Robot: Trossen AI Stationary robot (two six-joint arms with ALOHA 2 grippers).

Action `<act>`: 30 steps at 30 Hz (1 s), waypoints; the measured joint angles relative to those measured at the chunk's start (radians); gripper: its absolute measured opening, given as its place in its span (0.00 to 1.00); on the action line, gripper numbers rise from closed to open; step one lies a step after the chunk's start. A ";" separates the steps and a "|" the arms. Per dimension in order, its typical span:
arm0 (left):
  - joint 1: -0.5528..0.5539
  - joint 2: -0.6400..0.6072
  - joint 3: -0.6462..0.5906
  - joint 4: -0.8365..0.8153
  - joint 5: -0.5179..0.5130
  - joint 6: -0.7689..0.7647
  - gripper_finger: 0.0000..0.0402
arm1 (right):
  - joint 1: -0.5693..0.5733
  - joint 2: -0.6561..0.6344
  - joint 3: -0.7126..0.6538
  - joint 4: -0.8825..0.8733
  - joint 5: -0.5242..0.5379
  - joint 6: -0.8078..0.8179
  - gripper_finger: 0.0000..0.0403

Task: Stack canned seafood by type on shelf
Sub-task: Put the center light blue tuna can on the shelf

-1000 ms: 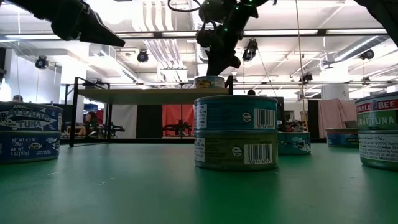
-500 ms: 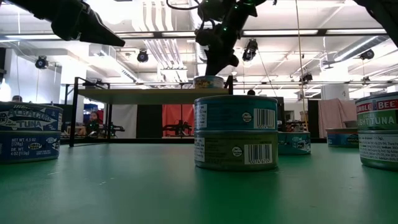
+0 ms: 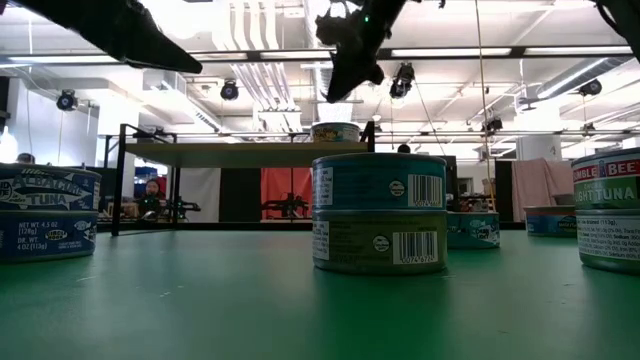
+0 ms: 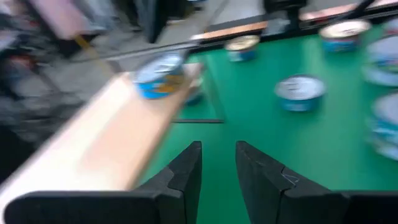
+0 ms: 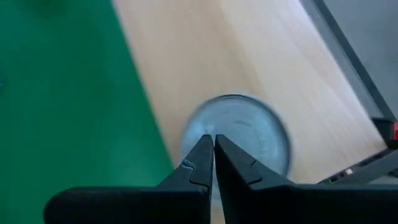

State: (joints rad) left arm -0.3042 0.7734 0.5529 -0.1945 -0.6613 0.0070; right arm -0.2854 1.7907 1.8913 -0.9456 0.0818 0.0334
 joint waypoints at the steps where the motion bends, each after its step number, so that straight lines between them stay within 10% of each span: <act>1: 0.000 0.002 0.000 0.000 0.034 -0.018 0.21 | 0.016 -0.003 -0.002 0.001 0.000 0.000 0.02; 18: -0.154 0.184 0.059 -0.022 0.130 -0.255 0.19 | 0.299 -0.185 -0.304 0.253 0.102 0.086 0.02; 30: -0.228 0.412 0.341 -0.434 0.130 -0.366 0.19 | 0.410 -0.338 -0.675 0.568 0.102 0.187 0.02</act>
State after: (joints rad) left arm -0.5318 1.1850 0.8939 -0.6285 -0.5310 -0.3585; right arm 0.1248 1.4524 1.2161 -0.3774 0.1842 0.2206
